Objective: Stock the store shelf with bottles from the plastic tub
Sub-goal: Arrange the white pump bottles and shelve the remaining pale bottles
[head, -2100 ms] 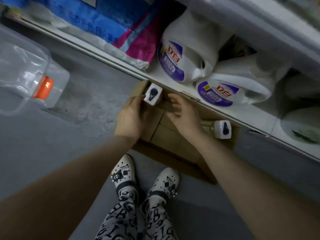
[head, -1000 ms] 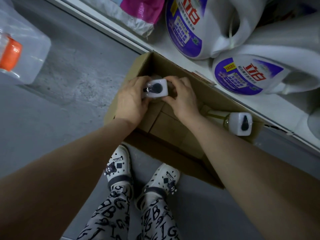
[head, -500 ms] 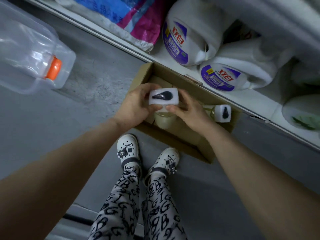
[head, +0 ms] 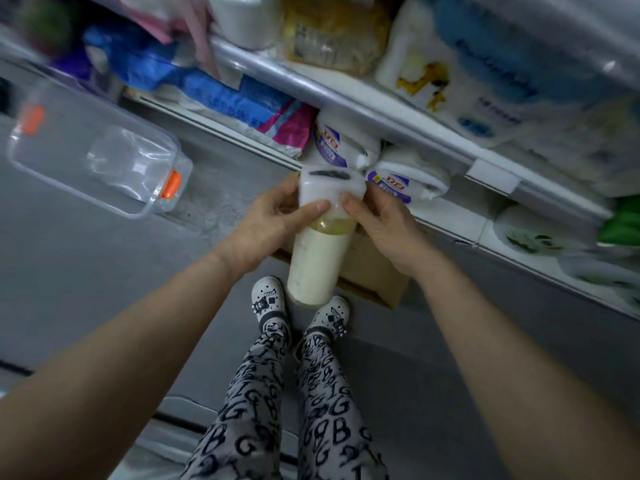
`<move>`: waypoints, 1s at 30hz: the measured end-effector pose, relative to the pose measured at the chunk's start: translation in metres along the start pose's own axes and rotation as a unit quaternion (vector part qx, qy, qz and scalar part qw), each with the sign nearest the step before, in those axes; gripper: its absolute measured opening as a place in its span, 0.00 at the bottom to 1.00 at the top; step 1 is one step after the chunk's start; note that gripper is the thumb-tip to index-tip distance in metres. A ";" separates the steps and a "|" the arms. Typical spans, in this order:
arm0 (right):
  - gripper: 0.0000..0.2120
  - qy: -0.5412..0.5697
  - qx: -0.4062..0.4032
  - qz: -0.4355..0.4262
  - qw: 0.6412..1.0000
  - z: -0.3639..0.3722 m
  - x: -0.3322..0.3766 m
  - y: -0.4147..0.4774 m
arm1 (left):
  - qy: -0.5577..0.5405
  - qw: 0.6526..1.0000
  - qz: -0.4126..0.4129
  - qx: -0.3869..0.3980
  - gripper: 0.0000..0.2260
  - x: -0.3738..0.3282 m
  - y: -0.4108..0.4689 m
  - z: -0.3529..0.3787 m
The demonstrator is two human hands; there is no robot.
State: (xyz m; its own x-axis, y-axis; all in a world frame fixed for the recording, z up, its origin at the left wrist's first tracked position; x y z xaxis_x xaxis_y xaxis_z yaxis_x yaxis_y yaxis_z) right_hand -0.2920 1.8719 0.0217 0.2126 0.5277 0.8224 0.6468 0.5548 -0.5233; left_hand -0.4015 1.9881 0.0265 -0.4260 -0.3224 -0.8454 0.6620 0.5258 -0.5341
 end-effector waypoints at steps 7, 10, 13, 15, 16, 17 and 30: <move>0.11 0.009 -0.034 -0.004 0.999 -0.019 0.087 -0.066 | -0.028 0.999 0.002 -0.018 0.21 -0.085 -0.064 -0.004; 0.14 0.007 -0.038 -0.005 0.999 -0.025 0.119 -0.092 | -0.029 0.999 0.021 -0.028 0.15 -0.120 -0.088 -0.004; 0.21 0.007 -0.053 -0.020 0.998 -0.033 0.149 -0.113 | -0.029 0.998 0.038 -0.033 0.15 -0.148 -0.107 -0.002; 0.16 0.029 -0.061 -0.028 0.997 -0.038 0.168 -0.127 | -0.027 0.998 0.050 -0.034 0.16 -0.168 -0.119 -0.001; 0.17 0.038 -0.066 -0.033 0.997 -0.041 0.176 -0.133 | -0.026 0.997 0.057 -0.034 0.15 -0.178 -0.125 0.001; 0.17 0.046 -0.075 -0.040 0.995 -0.044 0.184 -0.139 | -0.026 0.997 0.065 -0.035 0.14 -0.187 -0.129 0.002; 0.15 0.094 -0.083 -0.123 0.985 -0.084 0.281 -0.206 | -0.030 0.985 0.161 -0.054 0.14 -0.297 -0.187 0.011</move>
State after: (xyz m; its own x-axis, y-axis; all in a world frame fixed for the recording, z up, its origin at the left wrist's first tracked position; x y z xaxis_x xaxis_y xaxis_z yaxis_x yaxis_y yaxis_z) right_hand -0.3037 1.8520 0.3796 0.1565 0.2542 0.9544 0.8031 0.5297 -0.2728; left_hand -0.3922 1.9766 0.3773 -0.1658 -0.1696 -0.9715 0.6864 0.6875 -0.2372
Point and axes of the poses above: each hand's wrist, its own y-axis towards the middle knuckle, its own z-axis out of the palm, x = y × z, the point moved 8 cm from there along y, towards the middle knuckle, and after that the axes turned 12 degrees about -x, right-handed, at the moved point
